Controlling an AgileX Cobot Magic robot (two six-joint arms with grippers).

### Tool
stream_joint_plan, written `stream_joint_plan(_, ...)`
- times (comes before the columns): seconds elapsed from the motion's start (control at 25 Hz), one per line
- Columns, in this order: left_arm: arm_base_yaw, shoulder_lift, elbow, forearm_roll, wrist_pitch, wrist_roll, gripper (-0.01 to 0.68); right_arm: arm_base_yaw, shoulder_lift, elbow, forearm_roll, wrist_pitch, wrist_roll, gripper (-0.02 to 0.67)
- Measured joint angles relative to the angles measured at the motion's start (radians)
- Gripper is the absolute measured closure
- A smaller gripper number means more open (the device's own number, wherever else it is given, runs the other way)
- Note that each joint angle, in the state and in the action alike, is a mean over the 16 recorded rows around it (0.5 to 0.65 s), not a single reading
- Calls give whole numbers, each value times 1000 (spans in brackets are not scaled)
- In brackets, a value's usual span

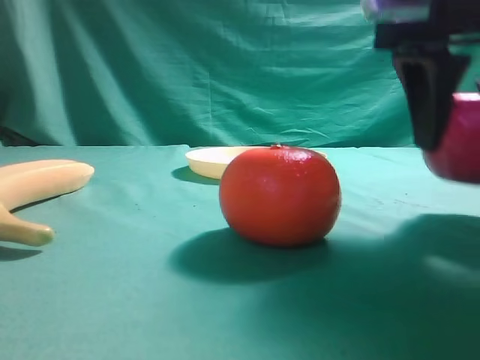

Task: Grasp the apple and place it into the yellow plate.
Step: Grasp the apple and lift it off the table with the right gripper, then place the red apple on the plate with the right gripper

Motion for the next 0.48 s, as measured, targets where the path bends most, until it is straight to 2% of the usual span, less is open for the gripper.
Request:
stream_joint_plan(0.24,0,0,0,0,0,0,673,6,109,-202,43,-16,-110,88)
stream_joint_plan(0.48,0,0,0,0,0,0,673,20,272,-336,69,-62,-175,88)
